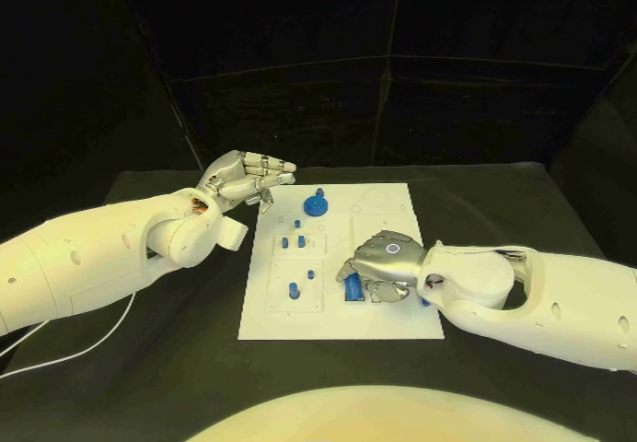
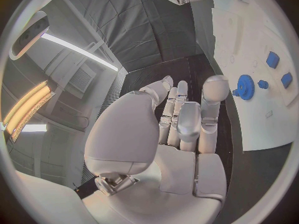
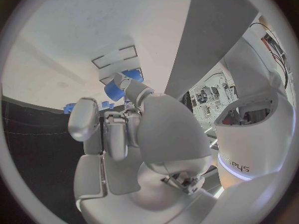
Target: Assemble the parts on the task board
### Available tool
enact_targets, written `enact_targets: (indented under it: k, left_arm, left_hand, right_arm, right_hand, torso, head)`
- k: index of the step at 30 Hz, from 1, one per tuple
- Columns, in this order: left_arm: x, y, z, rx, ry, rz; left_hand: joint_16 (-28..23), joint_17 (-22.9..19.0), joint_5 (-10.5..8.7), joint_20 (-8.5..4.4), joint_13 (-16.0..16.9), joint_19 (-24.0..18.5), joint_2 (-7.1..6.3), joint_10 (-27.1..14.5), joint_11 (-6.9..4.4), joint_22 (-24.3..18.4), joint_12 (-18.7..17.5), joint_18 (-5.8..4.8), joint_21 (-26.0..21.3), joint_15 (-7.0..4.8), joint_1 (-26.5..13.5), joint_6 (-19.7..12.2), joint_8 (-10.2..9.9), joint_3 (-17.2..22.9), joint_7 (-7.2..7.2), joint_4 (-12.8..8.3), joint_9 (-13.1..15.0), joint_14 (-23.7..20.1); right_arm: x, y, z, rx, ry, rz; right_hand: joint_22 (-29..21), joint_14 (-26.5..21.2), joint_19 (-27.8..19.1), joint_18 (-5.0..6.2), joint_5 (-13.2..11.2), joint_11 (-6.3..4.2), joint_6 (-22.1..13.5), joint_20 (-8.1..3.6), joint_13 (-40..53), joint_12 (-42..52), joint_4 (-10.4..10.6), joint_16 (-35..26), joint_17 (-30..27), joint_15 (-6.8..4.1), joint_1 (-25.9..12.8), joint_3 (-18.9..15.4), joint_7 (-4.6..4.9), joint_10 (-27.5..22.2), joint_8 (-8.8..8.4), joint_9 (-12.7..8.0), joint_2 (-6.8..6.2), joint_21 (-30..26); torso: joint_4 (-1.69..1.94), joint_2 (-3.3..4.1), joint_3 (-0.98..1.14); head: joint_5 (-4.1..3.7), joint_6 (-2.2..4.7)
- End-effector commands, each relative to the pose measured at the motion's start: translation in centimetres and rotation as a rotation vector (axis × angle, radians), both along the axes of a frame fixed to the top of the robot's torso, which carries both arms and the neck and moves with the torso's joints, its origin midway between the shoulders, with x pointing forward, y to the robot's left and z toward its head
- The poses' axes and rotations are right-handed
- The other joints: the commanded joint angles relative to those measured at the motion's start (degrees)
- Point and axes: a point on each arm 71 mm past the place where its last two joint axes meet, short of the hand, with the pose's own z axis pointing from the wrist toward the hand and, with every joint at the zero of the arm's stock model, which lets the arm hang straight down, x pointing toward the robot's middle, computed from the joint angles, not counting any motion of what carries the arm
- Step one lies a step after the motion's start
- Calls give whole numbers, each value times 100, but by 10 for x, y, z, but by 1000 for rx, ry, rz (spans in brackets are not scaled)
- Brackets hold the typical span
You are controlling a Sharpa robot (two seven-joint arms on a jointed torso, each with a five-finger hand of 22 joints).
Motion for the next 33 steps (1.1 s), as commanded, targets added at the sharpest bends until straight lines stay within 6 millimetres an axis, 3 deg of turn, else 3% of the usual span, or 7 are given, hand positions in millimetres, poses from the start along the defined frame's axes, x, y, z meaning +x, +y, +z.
enact_targets:
  k: [1,13,21,33]
  left_arm:
    - [0,-1,1,-9,3,-10]
    - [-1,-1,1,-8,7,-13]
    - [-1,-1,1,-8,9,-14]
    - [-1,-1,0,-7,13,-17]
  left_hand:
    - [-26,-4,31,-6,10,-30,61,10,35,-5,-30,119,-18,-17,11,-4,12,-28,39,-7,-10,-42]
    - [-27,-8,30,-6,10,-33,63,7,37,-13,-32,121,-29,-16,9,-6,11,-31,40,-5,-10,-44]
    - [-27,-9,30,-6,10,-34,64,6,38,-16,-33,121,-32,-16,9,-7,11,-32,41,-4,-10,-44]
    - [-29,-17,29,-5,9,-38,63,-3,43,-24,-37,122,-43,-13,0,-17,6,-41,48,2,-12,-48]
  right_arm:
    - [1,0,-3,-64,5,-2]
    - [5,5,-7,-81,7,4]
    - [5,6,-5,-45,-6,25]
    - [1,5,5,76,-42,60]
  right_hand:
    - [-7,553,14,-11,-28,1,49,-10,840,12,1,24,1312,19,-54,32,-1,80,22,-4,-8,19]
    - [-2,554,19,-12,-107,33,266,-1,859,39,26,25,1316,41,-92,126,57,93,104,3,-14,14]
    - [61,553,70,-27,-225,151,873,45,920,122,117,23,1315,134,-189,263,230,143,336,72,3,39]
    - [145,557,133,-45,-432,233,1245,95,966,183,248,30,1331,201,-263,286,310,179,433,133,22,77]
  torso:
    - [-8,1,2]
    - [-13,-3,3]
    - [-20,-2,3]
    - [-18,-3,9]
  head:
    - [17,-8]
    - [36,-24]
    - [32,-35]
    - [28,-25]
